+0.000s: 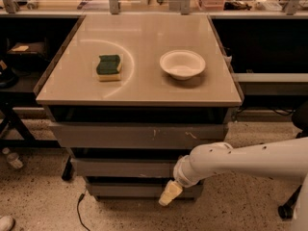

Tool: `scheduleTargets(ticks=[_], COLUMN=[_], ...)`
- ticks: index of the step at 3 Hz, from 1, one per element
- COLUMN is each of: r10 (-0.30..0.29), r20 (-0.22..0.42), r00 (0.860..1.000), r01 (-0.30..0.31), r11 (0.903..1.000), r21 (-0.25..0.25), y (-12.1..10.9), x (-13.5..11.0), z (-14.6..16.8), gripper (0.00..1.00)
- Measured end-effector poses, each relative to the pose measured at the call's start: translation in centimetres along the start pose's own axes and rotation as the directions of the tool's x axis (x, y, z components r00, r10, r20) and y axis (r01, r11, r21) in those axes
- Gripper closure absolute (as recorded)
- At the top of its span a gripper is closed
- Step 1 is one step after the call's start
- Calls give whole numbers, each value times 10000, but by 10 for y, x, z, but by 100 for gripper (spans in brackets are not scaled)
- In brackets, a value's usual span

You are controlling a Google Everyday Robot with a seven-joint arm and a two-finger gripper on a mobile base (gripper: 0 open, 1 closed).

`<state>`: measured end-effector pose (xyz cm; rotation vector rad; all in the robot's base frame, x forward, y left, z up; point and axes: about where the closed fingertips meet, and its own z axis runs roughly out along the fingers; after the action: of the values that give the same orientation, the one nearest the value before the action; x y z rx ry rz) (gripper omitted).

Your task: Open middle drawer

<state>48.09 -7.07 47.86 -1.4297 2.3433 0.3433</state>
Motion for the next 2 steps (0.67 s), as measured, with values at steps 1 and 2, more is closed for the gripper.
scheduleTargets(ticks=[1, 2], r10=[22, 65], r20=[-28, -75], r00=[10000, 10000], r01=[-22, -64], r11=[9999, 9998], r21=[134, 188], y=[-12, -20], x=[-1, 1], z=[8, 19], gripper=[0, 0])
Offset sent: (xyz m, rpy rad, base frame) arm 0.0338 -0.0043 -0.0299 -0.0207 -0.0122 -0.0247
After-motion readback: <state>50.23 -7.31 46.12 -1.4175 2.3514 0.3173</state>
